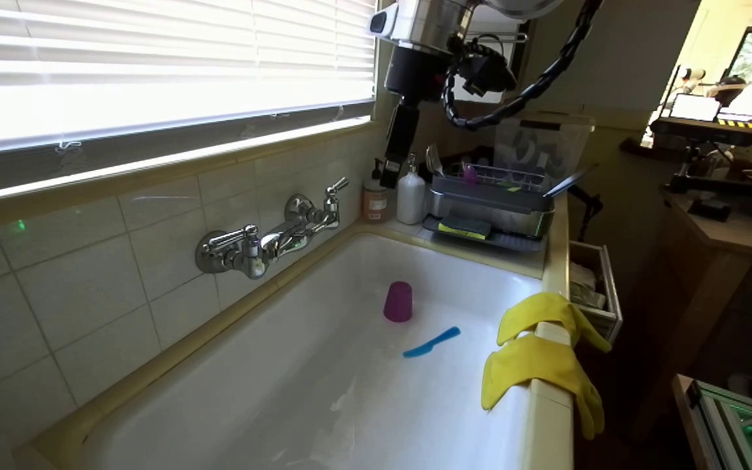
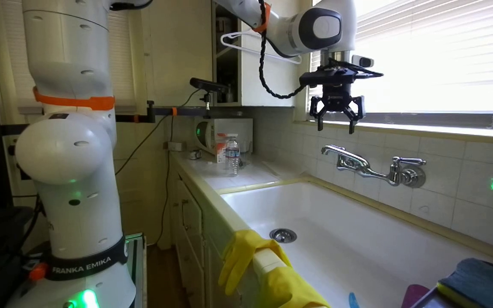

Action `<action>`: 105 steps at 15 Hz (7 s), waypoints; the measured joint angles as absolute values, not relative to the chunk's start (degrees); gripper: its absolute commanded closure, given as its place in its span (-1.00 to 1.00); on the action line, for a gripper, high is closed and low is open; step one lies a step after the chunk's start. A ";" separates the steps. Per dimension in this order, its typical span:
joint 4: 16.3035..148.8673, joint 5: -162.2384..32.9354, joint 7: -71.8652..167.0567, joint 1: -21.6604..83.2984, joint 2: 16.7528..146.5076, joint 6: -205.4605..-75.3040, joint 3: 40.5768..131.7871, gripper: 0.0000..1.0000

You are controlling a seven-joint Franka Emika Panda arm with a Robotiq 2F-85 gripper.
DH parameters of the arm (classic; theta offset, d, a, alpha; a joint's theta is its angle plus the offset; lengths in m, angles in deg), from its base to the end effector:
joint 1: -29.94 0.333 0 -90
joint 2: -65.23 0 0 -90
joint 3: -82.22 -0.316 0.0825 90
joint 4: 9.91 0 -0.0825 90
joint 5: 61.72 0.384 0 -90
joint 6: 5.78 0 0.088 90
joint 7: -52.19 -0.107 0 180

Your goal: Put a glove on the tap

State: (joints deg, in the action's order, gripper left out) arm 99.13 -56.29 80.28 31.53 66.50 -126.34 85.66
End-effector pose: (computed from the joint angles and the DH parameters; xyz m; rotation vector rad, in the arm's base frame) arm 0.5838 -0.0141 0.5018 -3.0246 -0.6403 -0.3017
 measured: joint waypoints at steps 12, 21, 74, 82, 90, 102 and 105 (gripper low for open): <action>100.33 -54.49 56.51 31.70 71.49 -146.16 81.87 -1.00; 100.04 -53.24 52.08 32.01 74.00 -147.60 79.73 -1.00; 81.71 -58.23 32.18 34.91 88.27 -129.25 82.93 -1.00; 82.42 -58.49 37.31 33.67 87.50 -128.55 83.23 -1.00; 83.67 -58.53 40.27 32.36 86.16 -126.43 83.53 -1.00; 86.12 -58.60 41.32 31.02 84.15 -125.80 84.31 -1.00; 86.25 -58.60 41.31 30.98 84.03 -125.81 84.31 -1.00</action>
